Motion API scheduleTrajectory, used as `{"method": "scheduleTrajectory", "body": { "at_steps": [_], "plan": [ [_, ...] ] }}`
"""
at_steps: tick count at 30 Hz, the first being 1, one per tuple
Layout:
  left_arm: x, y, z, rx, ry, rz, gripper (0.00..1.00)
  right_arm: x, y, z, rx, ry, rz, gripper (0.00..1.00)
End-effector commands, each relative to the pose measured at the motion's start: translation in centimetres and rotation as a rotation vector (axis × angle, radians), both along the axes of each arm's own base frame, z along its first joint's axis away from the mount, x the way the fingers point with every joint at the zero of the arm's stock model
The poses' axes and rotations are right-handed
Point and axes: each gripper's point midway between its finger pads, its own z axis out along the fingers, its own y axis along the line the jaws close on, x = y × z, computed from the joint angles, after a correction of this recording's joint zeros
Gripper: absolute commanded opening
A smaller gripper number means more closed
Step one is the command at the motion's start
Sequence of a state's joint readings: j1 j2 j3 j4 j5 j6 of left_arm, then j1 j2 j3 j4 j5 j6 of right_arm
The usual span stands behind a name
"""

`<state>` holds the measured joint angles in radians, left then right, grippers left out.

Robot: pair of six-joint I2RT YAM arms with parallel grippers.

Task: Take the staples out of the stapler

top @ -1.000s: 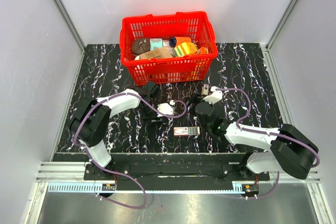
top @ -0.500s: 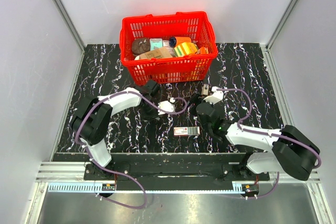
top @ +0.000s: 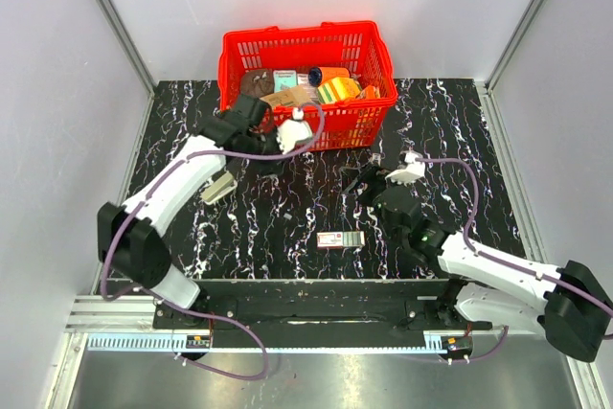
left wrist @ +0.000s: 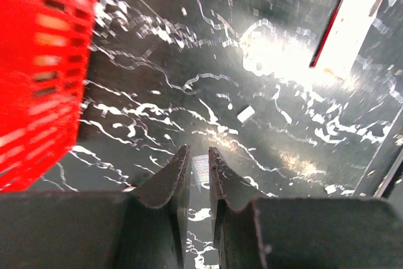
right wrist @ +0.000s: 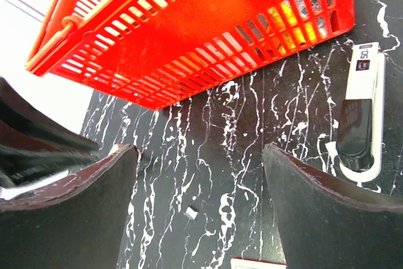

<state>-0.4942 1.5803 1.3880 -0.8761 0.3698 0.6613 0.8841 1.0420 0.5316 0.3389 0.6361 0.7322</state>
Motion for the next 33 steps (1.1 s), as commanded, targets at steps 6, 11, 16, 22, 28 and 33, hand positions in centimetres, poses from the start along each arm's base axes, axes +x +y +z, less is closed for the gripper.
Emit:
{"method": "scheduleTrajectory", "body": {
  "at_steps": [6,11,16,22,28,33],
  "plan": [
    [-1.7,-2.4,18.5,-0.591,-0.013,0.080,0.13,-3.1,5.2,11.0,0.097,-0.201,0.368,0.88],
    [-4.4,-3.1,24.8,-0.791,0.014,0.055,0.10,-5.8,7.4,17.6,0.184,-0.311,0.560,0.92],
    [-7.7,-3.8,26.9,-0.960,0.171,-0.004,0.11,-7.9,9.3,21.7,0.232,-0.402,0.722,0.94],
    [-9.7,-4.0,27.9,-1.065,0.270,-0.079,0.11,-9.0,10.7,22.0,0.274,-0.409,0.819,0.92],
    [-10.0,-4.1,28.2,-1.095,0.299,-0.094,0.11,-9.0,11.7,22.2,0.298,-0.398,0.853,0.84],
    [-10.1,-3.9,28.0,-1.081,0.287,-0.091,0.11,-8.2,11.6,22.4,0.299,-0.386,0.819,0.75]
  ]
}}
